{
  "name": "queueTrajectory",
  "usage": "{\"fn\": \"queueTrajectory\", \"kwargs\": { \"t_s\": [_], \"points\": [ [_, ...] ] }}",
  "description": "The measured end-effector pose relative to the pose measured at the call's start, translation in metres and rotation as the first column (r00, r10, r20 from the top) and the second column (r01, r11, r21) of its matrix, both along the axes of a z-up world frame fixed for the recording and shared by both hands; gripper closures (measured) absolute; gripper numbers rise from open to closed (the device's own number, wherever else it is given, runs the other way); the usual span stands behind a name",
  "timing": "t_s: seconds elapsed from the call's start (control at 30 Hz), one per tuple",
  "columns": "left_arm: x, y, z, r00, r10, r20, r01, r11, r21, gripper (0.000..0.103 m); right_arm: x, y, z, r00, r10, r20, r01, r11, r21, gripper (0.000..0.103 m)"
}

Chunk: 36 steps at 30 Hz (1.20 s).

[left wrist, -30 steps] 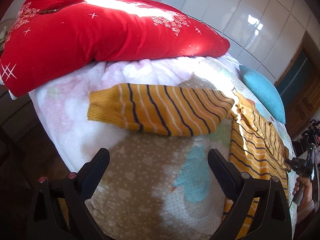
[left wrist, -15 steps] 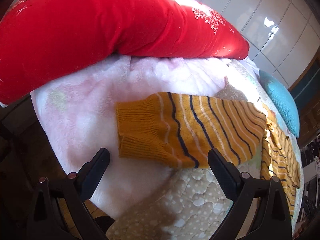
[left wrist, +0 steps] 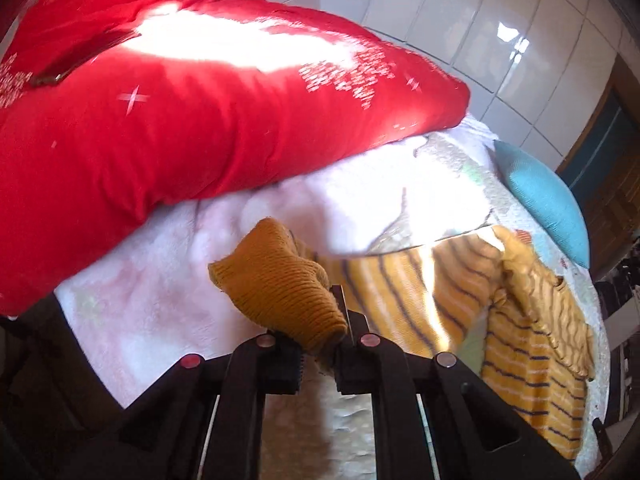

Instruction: Fold small clothes

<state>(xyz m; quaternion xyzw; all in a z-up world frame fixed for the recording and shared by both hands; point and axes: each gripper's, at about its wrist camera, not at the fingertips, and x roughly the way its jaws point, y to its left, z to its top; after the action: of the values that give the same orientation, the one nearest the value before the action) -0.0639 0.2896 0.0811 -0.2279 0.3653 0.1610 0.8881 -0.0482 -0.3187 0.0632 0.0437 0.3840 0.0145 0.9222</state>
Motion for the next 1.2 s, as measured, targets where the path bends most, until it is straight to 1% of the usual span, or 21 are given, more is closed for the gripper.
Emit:
{"fn": "queueTrajectory", "kwargs": {
  "t_s": [0.1, 0.17, 0.2, 0.3, 0.4, 0.47, 0.53, 0.6, 0.67, 0.73, 0.8, 0.87, 0.9, 0.97, 1.0, 1.03, 1.07, 1.1, 1.13, 1.17, 1.2],
  "points": [
    [0.034, -0.038, 0.037, 0.994, -0.096, 0.050, 0.096, 0.995, 0.009, 0.093, -0.008, -0.008, -0.002, 1.000, -0.011, 0.016, 0.010, 0.999, 0.048, 0.043],
    [0.061, -0.078, 0.064, 0.979, -0.186, 0.083, 0.183, 0.982, 0.038, 0.093, -0.013, -0.016, -0.007, 1.000, -0.025, 0.007, 0.024, 0.995, 0.098, 0.043],
    [0.074, -0.101, 0.075, 0.967, -0.234, 0.097, 0.230, 0.972, 0.051, 0.093, -0.015, -0.021, -0.010, 0.999, -0.035, 0.000, 0.035, 0.992, 0.120, 0.043],
    [0.116, -0.175, 0.104, 0.917, -0.378, 0.127, 0.369, 0.925, 0.088, 0.093, -0.024, -0.035, -0.019, 0.998, -0.065, -0.014, 0.066, 0.981, 0.184, 0.043],
    [0.149, -0.253, 0.113, 0.858, -0.496, 0.133, 0.486, 0.868, 0.105, 0.093, -0.031, -0.048, -0.028, 0.996, -0.084, -0.029, 0.089, 0.968, 0.233, 0.043],
    [0.167, -0.302, 0.106, 0.817, -0.563, 0.123, 0.554, 0.826, 0.098, 0.093, -0.035, -0.056, -0.033, 0.995, -0.093, -0.039, 0.100, 0.962, 0.254, 0.043],
    [0.183, -0.347, 0.089, 0.780, -0.619, 0.098, 0.615, 0.786, 0.067, 0.093, -0.038, -0.062, -0.038, 0.994, -0.098, -0.043, 0.106, 0.958, 0.267, 0.043],
    [0.194, -0.389, 0.065, 0.745, -0.664, 0.060, 0.663, 0.748, 0.036, 0.093, -0.041, -0.066, -0.041, 0.994, -0.099, -0.041, 0.107, 0.954, 0.281, 0.043],
    [0.203, -0.427, 0.039, 0.715, -0.699, 0.007, 0.698, 0.715, 0.035, 0.092, -0.042, -0.067, -0.042, 0.995, -0.094, -0.033, 0.100, 0.952, 0.290, 0.043],
    [0.210, -0.455, 0.009, 0.693, -0.719, -0.061, 0.721, 0.692, 0.036, 0.090, -0.043, -0.068, -0.042, 0.996, -0.090, -0.026, 0.094, 0.952, 0.293, 0.043],
    [0.215, -0.469, -0.016, 0.684, -0.721, -0.112, 0.726, 0.687, 0.010, 0.087, -0.044, -0.068, -0.043, 0.996, -0.084, -0.024, 0.088, 0.953, 0.292, 0.043],
    [0.212, -0.469, -0.028, 0.673, -0.728, -0.129, 0.730, 0.682, -0.043, 0.076, -0.044, -0.068, -0.043, 0.997, -0.078, -0.023, 0.081, 0.954, 0.288, 0.043],
    [0.207, -0.465, -0.028, 0.670, -0.733, -0.119, 0.732, 0.678, -0.058, 0.073, -0.046, -0.068, -0.043, 0.997, -0.076, -0.022, 0.079, 0.955, 0.285, 0.043],
    [0.196, -0.454, -0.019, 0.660, -0.746, -0.087, 0.745, 0.665, -0.053, 0.054, -0.047, -0.068, -0.043, 0.997, -0.074, -0.021, 0.077, 0.956, 0.283, 0.043],
    [0.189, -0.446, -0.012, 0.653, -0.755, -0.066, 0.754, 0.655, -0.041, 0.048, -0.047, -0.068, -0.043, 0.997, -0.074, -0.023, 0.078, 0.956, 0.281, 0.043],
    [0.180, -0.435, -0.004, 0.646, -0.762, -0.046, 0.762, 0.647, -0.021, 0.039, -0.048, -0.068, -0.043, 0.997, -0.075, -0.024, 0.078, 0.957, 0.280, 0.043],
    [0.173, -0.425, 0.004, 0.645, -0.763, -0.031, 0.764, 0.645, 0.004, 0.033, -0.049, -0.067, -0.042, 0.997, -0.075, -0.025, 0.079, 0.958, 0.276, 0.043],
    [0.166, -0.412, 0.011, 0.653, -0.757, -0.025, 0.758, 0.652, 0.038, 0.031, -0.050, -0.067, -0.041, 0.997, -0.076, -0.026, 0.080, 0.959, 0.271, 0.043],
    [0.162, -0.399, 0.016, 0.669, -0.743, -0.027, 0.742, 0.666, 0.078, 0.030, -0.051, -0.066, -0.040, 0.997, -0.077, -0.028, 0.082, 0.961, 0.265, 0.043],
    [0.158, -0.383, 0.019, 0.696, -0.717, -0.039, 0.715, 0.688, 0.124, 0.029, -0.052, -0.065, -0.038, 0.997, -0.078, -0.029, 0.083, 0.963, 0.258, 0.043],
    [0.157, -0.366, 0.021, 0.729, -0.683, -0.056, 0.681, 0.713, 0.170, 0.029, -0.052, -0.064, -0.035, 0.997, -0.078, -0.028, 0.082, 0.965, 0.251, 0.043]
  ]
}}
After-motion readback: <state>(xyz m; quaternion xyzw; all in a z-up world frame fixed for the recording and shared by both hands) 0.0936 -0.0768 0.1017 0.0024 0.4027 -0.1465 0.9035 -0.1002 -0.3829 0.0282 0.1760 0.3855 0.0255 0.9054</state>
